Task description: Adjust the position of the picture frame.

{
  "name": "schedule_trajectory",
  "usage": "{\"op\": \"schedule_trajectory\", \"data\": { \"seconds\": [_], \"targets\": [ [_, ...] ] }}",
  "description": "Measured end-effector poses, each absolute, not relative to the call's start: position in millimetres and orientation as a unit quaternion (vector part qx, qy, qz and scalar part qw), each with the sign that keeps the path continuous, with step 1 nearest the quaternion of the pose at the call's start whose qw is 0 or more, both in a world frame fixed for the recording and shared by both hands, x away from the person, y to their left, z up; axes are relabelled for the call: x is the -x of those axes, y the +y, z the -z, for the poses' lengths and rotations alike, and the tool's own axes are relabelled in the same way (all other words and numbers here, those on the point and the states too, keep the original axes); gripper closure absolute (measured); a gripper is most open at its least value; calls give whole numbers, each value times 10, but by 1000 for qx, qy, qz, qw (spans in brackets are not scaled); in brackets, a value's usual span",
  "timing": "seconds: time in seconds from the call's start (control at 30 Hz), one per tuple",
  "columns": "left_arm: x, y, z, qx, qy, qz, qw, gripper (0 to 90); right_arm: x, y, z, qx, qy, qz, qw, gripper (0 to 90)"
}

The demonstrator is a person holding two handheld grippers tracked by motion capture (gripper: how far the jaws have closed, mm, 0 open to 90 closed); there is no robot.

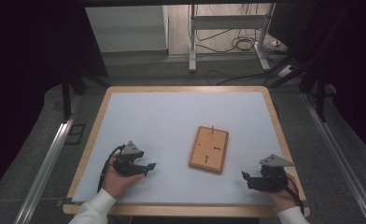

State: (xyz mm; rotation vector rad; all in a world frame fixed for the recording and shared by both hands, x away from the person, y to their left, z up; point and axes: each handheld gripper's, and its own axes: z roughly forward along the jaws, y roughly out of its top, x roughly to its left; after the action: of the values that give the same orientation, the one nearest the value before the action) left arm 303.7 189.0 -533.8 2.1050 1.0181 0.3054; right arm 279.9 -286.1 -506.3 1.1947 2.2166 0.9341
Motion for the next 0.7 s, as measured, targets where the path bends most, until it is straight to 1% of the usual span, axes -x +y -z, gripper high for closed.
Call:
{"op": "schedule_trajectory", "data": {
  "seconds": [0.17,0.53,0.7],
  "targets": [
    [-3033,1901,5335,-825,397,-118,383,268,-2798,-2864,5052,-422,807,-336,241,123],
    [-3066,1880,5335,-826,397,-117,382,265,-2821,-2884,5079,-425,811,-330,229,126],
    [-3069,1887,5341,-828,395,-116,381,265,-2832,-2899,5075,-426,811,-326,232,139]
  ]
}}
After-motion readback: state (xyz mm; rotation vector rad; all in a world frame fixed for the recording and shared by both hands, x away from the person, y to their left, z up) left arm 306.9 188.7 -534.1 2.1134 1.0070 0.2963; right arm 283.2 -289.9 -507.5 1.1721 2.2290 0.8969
